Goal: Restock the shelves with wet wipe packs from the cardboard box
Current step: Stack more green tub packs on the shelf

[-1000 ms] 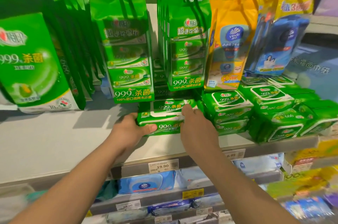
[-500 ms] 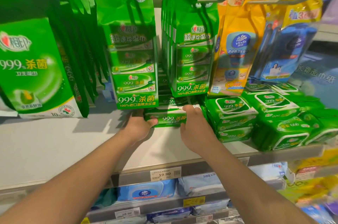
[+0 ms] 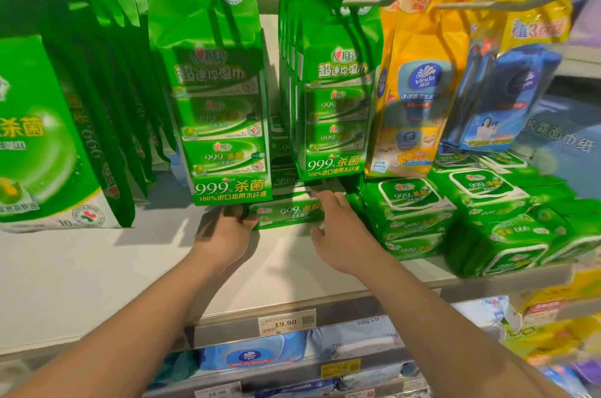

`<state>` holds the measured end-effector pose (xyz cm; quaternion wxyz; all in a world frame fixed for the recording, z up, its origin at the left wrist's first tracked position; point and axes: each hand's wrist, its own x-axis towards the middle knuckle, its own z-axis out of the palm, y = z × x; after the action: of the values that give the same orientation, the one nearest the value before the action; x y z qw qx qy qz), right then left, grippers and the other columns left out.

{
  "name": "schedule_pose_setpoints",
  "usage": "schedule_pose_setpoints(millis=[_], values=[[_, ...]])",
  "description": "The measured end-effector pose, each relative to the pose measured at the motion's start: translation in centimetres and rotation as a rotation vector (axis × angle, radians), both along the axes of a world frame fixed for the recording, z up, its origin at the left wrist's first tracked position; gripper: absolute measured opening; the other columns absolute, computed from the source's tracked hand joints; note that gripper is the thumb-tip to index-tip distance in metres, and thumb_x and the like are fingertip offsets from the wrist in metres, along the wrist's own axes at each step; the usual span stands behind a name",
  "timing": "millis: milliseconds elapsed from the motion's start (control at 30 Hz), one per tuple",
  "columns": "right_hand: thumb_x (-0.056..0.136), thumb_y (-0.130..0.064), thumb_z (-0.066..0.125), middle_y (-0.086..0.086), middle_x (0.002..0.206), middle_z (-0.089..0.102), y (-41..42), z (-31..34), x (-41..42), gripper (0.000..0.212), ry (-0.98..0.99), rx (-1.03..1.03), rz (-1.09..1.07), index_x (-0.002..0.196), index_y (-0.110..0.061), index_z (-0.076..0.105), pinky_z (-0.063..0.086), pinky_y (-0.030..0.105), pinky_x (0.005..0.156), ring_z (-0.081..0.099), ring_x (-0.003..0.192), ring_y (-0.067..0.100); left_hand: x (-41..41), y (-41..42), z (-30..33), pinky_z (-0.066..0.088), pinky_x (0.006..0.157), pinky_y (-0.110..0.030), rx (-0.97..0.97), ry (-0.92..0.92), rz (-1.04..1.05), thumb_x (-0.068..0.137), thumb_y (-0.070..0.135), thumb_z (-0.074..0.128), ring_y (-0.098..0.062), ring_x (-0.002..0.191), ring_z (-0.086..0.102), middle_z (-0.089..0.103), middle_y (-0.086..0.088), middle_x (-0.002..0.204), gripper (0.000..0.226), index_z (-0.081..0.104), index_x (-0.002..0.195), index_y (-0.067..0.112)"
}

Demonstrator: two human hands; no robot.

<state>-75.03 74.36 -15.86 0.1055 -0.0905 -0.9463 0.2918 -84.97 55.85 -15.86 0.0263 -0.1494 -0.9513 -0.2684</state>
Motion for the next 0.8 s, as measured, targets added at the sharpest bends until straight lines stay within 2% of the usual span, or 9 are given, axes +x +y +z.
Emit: schedule_pose_setpoints(millis=[67,167,300,400,500,600,700,800], values=[[0.096,-0.017,0.059,0.003,0.142,0.035,-0.3,0.0,-0.4,0.061,-0.035,-0.022,-0.022,0.151,-0.019,0.031,0.042,0.037,0.107,0.052,0.119,0.023,0.1,0.7,0.4,0.028,0.075,-0.027,0.071,-0.065,0.008,0.101,0.031,0.050,-0.028,0.110,0.053,0.059,-0.011,0.128,0.029,0.056,0.126,0.017],[0.095,-0.019,0.059,0.007,0.142,0.035,-0.9,-0.3,-0.8,0.063,-0.031,-0.006,-0.072,0.152,-0.016,0.031,0.039,0.033,0.109,0.047,0.128,0.023,-0.2,1.7,0.7,0.018,0.066,-0.022,0.100,-0.130,-0.014,0.105,0.021,0.045,-0.025,0.108,0.050,0.055,-0.015,0.134,0.032,0.053,0.132,0.007],[0.095,-0.022,0.060,0.009,0.140,0.037,-1.1,-0.1,-1.3,0.061,-0.062,-0.054,-0.122,0.149,-0.016,0.034,0.038,0.036,0.109,0.046,0.128,0.028,-1.0,1.9,0.3,0.019,0.067,-0.021,0.110,-0.135,-0.012,0.105,0.019,0.044,-0.026,0.122,0.049,0.055,-0.014,0.137,0.033,0.053,0.134,0.005],[0.095,-0.027,0.059,0.011,0.143,0.036,-1.2,0.1,-1.0,0.065,-0.106,-0.068,-0.121,0.151,-0.019,0.029,0.037,0.041,0.113,0.043,0.134,0.032,-0.5,1.8,0.4,0.020,0.071,-0.017,0.141,-0.132,-0.023,0.104,0.021,0.048,-0.025,0.122,0.048,0.054,-0.006,0.136,0.033,0.052,0.135,0.011],[0.100,-0.035,0.055,0.012,0.156,0.031,-1.3,0.1,0.0,0.075,-0.166,-0.046,-0.087,0.161,-0.026,0.012,0.032,0.043,0.116,0.034,0.144,0.032,0.4,1.2,0.6,0.028,0.074,-0.017,0.194,-0.156,-0.011,0.100,0.031,0.055,-0.021,0.111,0.053,0.058,0.005,0.129,0.034,0.053,0.132,0.022],[0.104,-0.045,0.047,0.013,0.165,0.025,-1.5,0.3,1.2,0.076,-0.223,-0.042,-0.053,0.164,-0.024,0.005,0.033,0.041,0.115,0.031,0.149,0.030,1.6,-0.1,0.3,0.048,0.088,-0.031,0.102,-0.188,0.051,0.091,0.059,0.051,-0.023,0.104,0.061,0.067,0.003,0.120,0.046,0.058,0.126,0.029],[0.104,-0.051,0.042,0.014,0.160,0.037,-1.7,0.2,2.3,0.070,-0.226,0.040,-0.023,0.161,-0.016,0.023,0.036,0.041,0.114,0.038,0.145,0.030,4.0,-1.2,0.8,0.046,0.099,-0.035,-0.035,-0.174,0.103,0.087,0.071,0.044,-0.029,0.122,0.056,0.063,-0.006,0.131,0.073,0.047,0.142,0.023],[0.100,-0.056,0.040,0.012,0.145,0.056,-2.6,-0.2,3.6,0.064,-0.135,0.077,0.041,0.146,-0.014,0.050,0.041,0.044,0.111,0.051,0.134,0.029,7.6,-2.4,1.4,0.036,0.110,-0.044,-0.184,-0.029,0.125,0.080,0.081,0.032,-0.029,0.131,0.047,0.060,-0.006,0.136,0.088,0.038,0.148,0.025]])
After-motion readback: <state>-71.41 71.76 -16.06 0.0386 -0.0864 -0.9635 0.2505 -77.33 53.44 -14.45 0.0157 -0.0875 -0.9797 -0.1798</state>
